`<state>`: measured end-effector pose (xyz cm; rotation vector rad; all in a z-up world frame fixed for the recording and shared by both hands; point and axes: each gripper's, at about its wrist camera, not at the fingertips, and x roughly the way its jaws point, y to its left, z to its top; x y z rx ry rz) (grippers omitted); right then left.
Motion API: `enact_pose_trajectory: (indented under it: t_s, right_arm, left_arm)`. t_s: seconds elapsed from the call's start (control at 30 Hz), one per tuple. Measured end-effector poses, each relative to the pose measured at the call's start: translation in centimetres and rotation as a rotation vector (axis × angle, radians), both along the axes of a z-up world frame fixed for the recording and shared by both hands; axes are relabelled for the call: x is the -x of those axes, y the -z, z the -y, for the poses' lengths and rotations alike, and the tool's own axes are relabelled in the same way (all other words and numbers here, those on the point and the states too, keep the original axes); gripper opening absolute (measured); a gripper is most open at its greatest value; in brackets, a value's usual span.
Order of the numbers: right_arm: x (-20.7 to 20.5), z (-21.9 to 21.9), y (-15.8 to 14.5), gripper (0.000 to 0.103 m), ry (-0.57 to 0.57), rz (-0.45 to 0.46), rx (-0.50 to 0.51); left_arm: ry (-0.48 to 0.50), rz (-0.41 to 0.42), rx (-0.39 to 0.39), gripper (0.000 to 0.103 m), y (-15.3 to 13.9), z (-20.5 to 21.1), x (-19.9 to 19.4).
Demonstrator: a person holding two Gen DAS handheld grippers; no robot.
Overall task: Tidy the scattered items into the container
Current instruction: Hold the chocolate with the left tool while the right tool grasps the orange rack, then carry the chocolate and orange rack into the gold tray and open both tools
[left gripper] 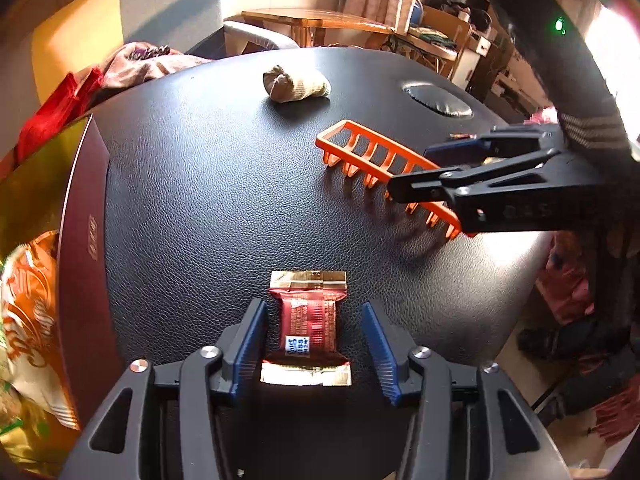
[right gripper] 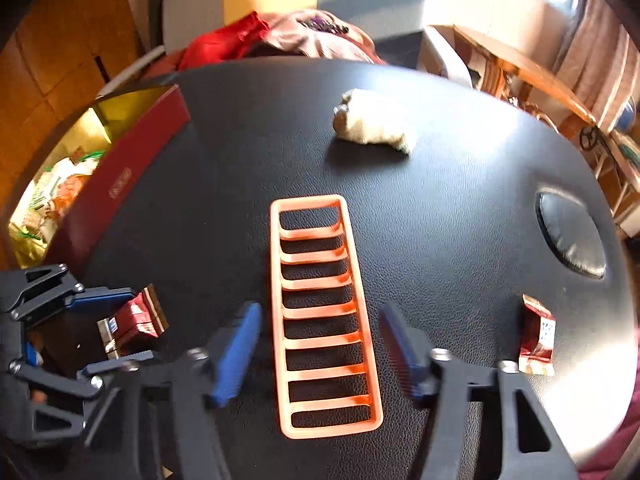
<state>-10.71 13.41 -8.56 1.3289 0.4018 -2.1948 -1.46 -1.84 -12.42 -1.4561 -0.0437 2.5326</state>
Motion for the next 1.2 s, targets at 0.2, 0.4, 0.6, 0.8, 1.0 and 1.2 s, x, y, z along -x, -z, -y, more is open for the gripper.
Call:
enact_pose_trajectory:
  t_s: [0.2, 0.4, 0.6, 0.8, 1.0, 1.2]
  right_arm:
    - [-0.7, -0.7, -0.1, 0.051, 0.042, 0.007, 0.027]
    - [-1.2, -0.5, 0.3, 0.051, 0.05, -0.005, 0.031]
    - [-0.2, 0.1, 1.0, 0.051, 0.05, 0.0, 0.027]
    - [-1.2, -0.4, 1.2, 0.05, 0.049, -0.02, 0.043]
    - [-2.4, -0.9, 1.4, 0.05, 0.116, -0.057, 0.053]
    - [-3.8, -1.3, 1.5, 0.05, 0.189, -0.075, 0.103]
  left_arm:
    - [-0.012, -0.007, 0.028, 0.052, 0.0, -0.2, -0.2]
    - [-0.021, 0.006, 0.035, 0.053, -0.1, -0.3, 0.0]
    - [-0.027, 0.004, 0.059, 0.053, -0.1, -0.3, -0.3]
    - [-0.048, -0.012, 0.069, 0.05, -0.1, 0.0, -0.6]
    - [-0.059, -0.016, 0.048, 0.049, -0.1, 0.5, -0.9]
    - [-0.067, -0.042, 0.042, 0.036, -0.7, 0.7, -1.3]
